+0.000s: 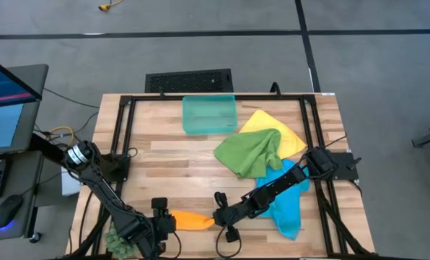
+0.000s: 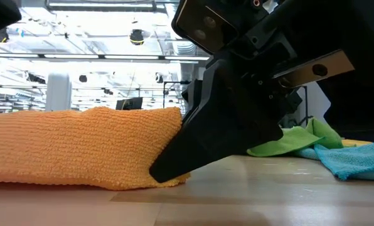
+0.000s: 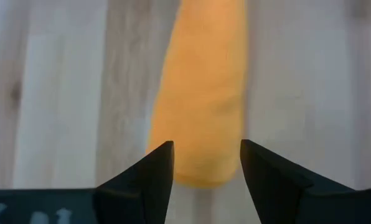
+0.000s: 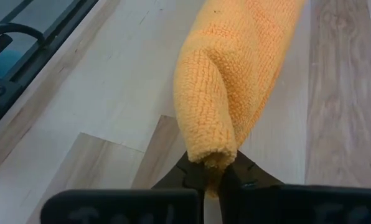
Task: Roll microfiber towels into tight, uniform cylinder then place into a basket
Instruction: Put the orange towel into the bin
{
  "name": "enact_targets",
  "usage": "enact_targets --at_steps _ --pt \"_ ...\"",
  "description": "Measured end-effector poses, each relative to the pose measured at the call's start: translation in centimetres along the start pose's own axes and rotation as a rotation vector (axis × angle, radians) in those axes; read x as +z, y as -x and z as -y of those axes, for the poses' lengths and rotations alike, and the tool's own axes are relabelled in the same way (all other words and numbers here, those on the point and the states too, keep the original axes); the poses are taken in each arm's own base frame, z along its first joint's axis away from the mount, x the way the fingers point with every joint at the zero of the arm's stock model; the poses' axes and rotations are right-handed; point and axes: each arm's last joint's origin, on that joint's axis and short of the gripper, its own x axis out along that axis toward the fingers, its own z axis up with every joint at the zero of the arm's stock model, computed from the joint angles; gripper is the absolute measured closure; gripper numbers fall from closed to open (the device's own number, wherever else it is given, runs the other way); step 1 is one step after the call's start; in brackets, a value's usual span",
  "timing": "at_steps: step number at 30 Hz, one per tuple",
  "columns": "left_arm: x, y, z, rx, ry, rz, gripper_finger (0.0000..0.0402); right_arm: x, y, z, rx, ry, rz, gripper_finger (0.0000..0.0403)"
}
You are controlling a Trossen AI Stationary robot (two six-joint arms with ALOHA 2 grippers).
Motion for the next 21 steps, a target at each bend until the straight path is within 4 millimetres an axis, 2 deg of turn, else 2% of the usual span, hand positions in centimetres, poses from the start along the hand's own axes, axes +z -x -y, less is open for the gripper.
enact_targets --at_steps 7,12,21 --pt "-0.1 -1.2 -0.7 0.006 -0.012 -0.010 0.0224 0.0 0.0 -0.1 0.015 0.000 -0.001 0.0376" --pt "-0.6 -1.9 -0.6 -0.084 -0.002 -0.078 0.0224 0.0 0.0 -0.1 0.016 0.000 -0.001 0.0371" --pt "-1.7 -3.4 -1.8 -0.018 0.023 -0.099 0.0224 0.0 0.0 -0.1 0.019 0.000 -0.002 0.0375"
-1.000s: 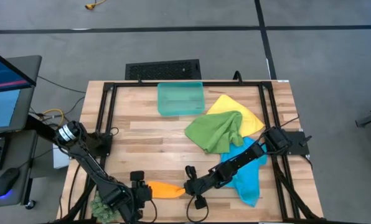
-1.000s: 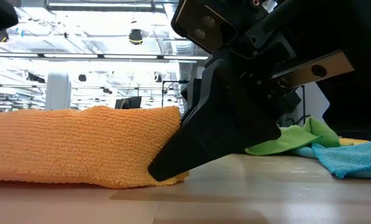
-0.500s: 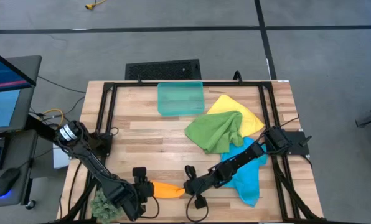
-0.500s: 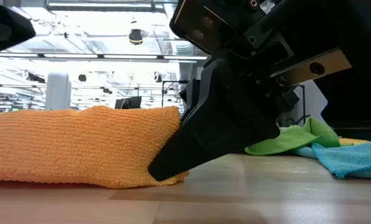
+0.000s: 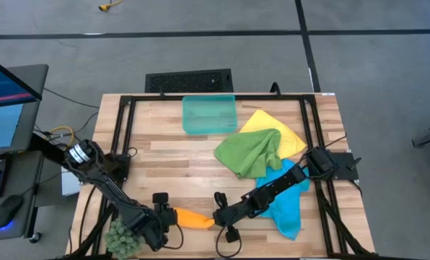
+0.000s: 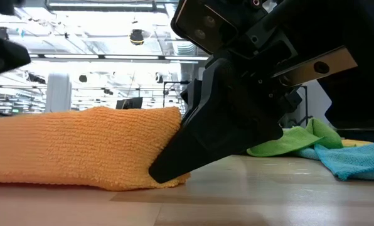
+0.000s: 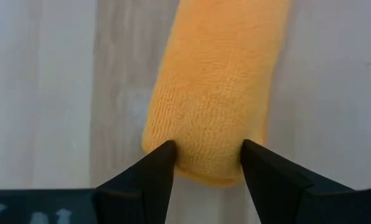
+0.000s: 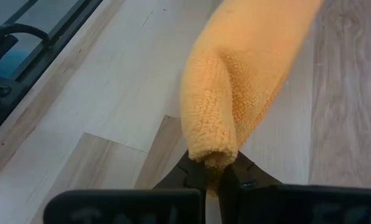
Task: Roll microfiber towels into tight, uniform cylinder then place into a basket
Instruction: Put the orange towel into the bin
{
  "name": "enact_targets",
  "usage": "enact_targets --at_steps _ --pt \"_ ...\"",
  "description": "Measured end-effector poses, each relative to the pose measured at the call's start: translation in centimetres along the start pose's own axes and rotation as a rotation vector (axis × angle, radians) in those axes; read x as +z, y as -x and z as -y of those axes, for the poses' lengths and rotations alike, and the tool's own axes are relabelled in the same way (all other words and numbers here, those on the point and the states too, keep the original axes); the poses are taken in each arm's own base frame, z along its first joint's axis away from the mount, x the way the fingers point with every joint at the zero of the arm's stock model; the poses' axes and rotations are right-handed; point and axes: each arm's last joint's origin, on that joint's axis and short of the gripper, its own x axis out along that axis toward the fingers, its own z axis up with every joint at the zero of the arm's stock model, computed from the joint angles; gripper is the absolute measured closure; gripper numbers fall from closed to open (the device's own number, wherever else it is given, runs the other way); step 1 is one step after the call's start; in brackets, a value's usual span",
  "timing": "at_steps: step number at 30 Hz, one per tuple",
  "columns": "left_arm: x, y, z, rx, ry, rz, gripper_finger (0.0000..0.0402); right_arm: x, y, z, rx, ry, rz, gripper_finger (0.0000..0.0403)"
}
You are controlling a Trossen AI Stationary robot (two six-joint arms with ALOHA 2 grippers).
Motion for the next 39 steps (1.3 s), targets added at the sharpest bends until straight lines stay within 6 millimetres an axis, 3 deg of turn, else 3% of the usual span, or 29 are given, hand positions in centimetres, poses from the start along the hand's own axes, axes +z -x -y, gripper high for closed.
enact_targets --at_steps 8,16,24,30,39 --pt "-0.2 -1.4 -0.6 -0.039 0.074 0.036 0.0240 0.0 0.0 0.0 0.000 0.000 0.000 0.0376" --pt "0.3 -1.4 0.3 -0.128 0.109 0.101 0.0384 0.0 0.0 0.0 0.004 -0.006 -0.001 0.0375" --pt "0.7 -1.2 0.8 -0.150 0.122 0.161 0.0394 0.7 1.8 0.0 0.004 0.000 -0.058 0.0376" --pt "2.1 -0.6 0.6 -0.101 0.086 0.191 0.0395 1.0 2.9 0.3 -0.056 0.014 -0.091 0.0376" --pt "4.2 0.9 -3.3 0.031 0.080 0.108 0.0398 2.4 6.0 2.6 -0.221 0.020 -0.138 0.0376"
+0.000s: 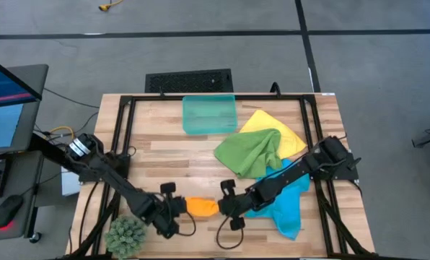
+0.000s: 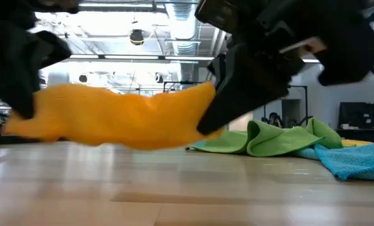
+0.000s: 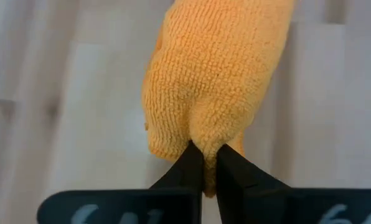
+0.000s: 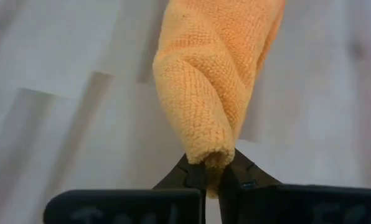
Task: Roll microfiber towels into tight, uniform cylinder then place into a basket
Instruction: Put the orange towel into the bin
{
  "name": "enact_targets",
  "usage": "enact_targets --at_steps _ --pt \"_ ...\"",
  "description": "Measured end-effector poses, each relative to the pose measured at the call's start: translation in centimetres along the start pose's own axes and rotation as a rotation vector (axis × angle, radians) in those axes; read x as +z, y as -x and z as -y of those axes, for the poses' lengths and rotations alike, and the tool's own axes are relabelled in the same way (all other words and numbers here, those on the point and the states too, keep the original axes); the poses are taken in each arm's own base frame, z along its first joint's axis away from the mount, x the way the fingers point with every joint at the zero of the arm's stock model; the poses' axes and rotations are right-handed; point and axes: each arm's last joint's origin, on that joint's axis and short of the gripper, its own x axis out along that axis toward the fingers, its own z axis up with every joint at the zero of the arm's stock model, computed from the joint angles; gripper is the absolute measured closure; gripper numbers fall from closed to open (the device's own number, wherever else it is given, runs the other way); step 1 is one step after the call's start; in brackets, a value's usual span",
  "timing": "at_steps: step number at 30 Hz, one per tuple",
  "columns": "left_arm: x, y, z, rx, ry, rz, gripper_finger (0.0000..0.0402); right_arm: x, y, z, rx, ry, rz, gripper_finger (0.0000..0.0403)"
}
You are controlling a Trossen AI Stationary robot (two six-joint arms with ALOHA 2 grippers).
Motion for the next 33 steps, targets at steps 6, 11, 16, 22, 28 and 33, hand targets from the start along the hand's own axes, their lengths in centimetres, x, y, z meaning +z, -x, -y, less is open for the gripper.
enact_targets --at_steps 6,11,16,22,28,33 --pt "2.5 1.0 -3.9 0.051 -0.012 0.025 0.0398 1.2 2.4 3.7 -0.070 0.007 0.007 0.0376" --pt "4.7 2.0 -8.0 0.106 0.012 0.064 0.0398 1.4 4.0 7.3 -0.122 0.006 -0.019 0.0376" --pt "6.2 1.8 -12.4 0.121 0.044 0.047 0.0398 1.3 5.8 11.5 -0.180 -0.011 -0.040 0.0376" --pt "7.8 1.2 -18.1 0.118 0.065 0.038 0.0397 0.6 7.8 18.0 -0.200 -0.077 -0.017 0.0376" --pt "8.5 -0.1 -25.4 0.111 0.132 0.043 0.0397 -1.8 8.3 24.5 -0.237 -0.158 -0.025 0.0376" --pt "8.3 -0.2 -31.1 0.098 0.176 0.123 0.0397 -3.5 7.8 28.8 -0.241 -0.187 0.043 0.0376"
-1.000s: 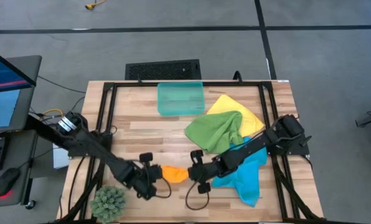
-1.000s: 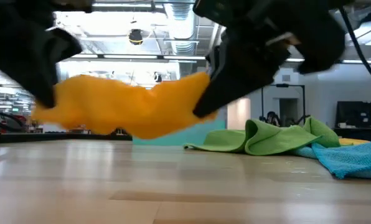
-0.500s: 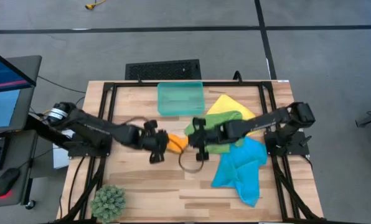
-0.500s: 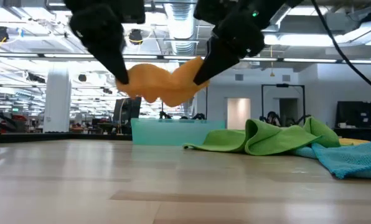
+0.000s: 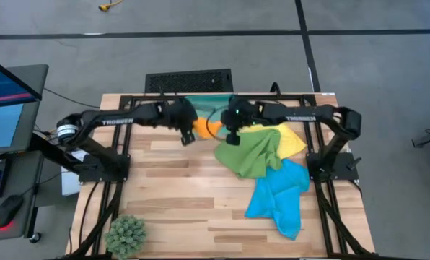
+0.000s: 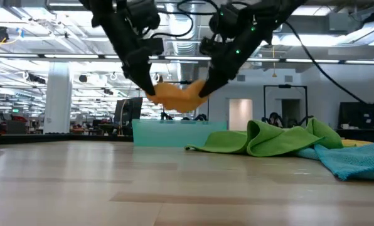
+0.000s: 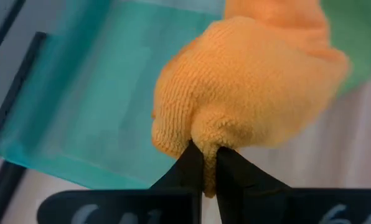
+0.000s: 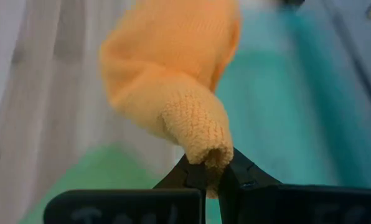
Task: Roll microfiber towels into tight, uniform cylinder then place into a basket
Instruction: Put the orange towel into the bin
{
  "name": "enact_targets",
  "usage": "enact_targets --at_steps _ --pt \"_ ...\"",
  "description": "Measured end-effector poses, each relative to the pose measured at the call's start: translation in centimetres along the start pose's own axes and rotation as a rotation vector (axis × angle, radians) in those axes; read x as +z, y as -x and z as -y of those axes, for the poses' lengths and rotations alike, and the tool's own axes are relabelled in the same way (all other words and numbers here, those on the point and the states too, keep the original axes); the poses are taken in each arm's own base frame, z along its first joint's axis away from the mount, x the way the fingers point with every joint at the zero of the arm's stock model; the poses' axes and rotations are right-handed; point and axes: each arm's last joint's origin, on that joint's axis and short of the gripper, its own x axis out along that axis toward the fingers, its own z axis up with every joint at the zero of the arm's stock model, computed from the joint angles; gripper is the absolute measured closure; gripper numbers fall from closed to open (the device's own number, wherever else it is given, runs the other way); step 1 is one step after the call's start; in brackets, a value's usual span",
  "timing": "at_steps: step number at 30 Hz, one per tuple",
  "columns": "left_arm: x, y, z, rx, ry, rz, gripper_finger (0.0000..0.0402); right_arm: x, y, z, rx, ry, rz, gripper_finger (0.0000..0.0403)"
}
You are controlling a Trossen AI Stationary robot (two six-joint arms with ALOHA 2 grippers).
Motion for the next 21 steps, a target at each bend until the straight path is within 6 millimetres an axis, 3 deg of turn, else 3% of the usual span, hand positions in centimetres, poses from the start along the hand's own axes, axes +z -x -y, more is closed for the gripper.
enact_targets --at_steps 5,7,9,14,21 --pt "-0.1 -0.5 -4.0 0.009 0.045 0.037 0.0397 -1.5 -1.6 3.9 -0.045 -0.067 0.022 0.0376" --pt "-0.5 -1.5 -4.8 0.006 0.053 0.008 0.0397 -2.3 -1.9 5.2 -0.043 -0.117 -0.015 0.0376" --pt "-0.8 -2.8 -5.5 0.001 0.058 -0.025 0.0397 -1.8 -2.9 6.3 -0.064 -0.134 0.008 0.0376" --pt "-0.2 -5.4 -7.1 -0.006 0.077 -0.084 0.0397 -1.9 -4.7 7.9 -0.055 -0.204 -0.035 0.0376" --pt "1.3 -6.4 -10.3 0.007 0.139 -0.186 0.0397 -3.2 -6.0 9.8 -0.059 -0.309 -0.114 0.0376"
